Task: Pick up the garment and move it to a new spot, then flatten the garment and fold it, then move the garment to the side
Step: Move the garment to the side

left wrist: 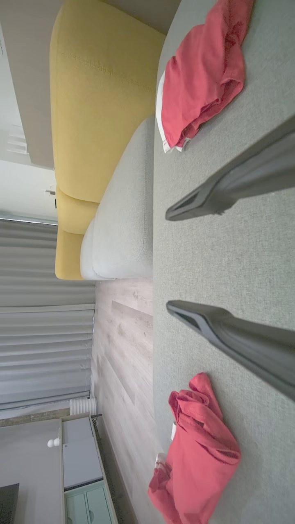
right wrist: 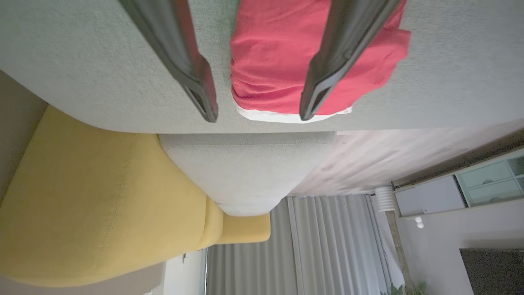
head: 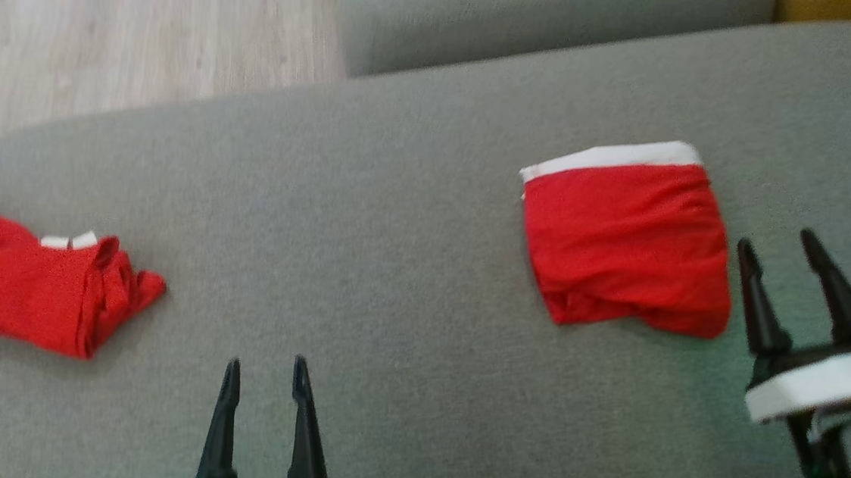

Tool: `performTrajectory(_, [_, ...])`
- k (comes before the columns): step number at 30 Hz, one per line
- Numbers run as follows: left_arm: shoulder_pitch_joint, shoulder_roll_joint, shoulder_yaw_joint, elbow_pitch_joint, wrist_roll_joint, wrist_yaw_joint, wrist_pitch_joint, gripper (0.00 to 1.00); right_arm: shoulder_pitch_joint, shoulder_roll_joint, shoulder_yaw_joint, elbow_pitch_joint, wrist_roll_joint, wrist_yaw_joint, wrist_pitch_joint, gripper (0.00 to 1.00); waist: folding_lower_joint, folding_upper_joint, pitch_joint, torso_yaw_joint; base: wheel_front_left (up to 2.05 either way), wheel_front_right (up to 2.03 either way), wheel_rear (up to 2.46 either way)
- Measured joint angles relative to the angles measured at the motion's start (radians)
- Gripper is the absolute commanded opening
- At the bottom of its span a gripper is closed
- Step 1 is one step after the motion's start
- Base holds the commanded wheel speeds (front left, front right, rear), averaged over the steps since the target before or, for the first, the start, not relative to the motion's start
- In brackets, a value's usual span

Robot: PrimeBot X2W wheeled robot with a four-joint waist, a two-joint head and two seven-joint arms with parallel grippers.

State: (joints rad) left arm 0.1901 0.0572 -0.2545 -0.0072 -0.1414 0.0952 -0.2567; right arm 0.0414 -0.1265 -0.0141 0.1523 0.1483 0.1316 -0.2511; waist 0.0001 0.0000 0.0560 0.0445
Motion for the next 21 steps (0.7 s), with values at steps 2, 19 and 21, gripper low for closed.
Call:
performTrajectory(2, [-0.031,0.0,-0.007,0.0,-0.002,0.0,0.0,1.0,-0.053,-0.01,-0.022,0.053,0.0,0.0,0.0,1.0,0.0001,0.0,0.03,0.008,0.0,0.0,0.0])
performTrajectory(19, [-0.12,-0.001,-0.055,0.013,-0.033,0.006,0.0,1.0,-0.365,-0.012,-0.034,0.56,0.162,0.0,0.157,0.0,-0.0001,0.0,0.148,0.042,0.0,0.0,0.0])
performTrajectory(21, [-0.129,-0.001,-0.054,0.009,-0.041,0.001,0.0,1.0,-0.386,-0.03,-0.019,0.561,0.184,0.0,0.138,0.0,0.0,0.0,0.16,0.033,0.0,0.0,0.0])
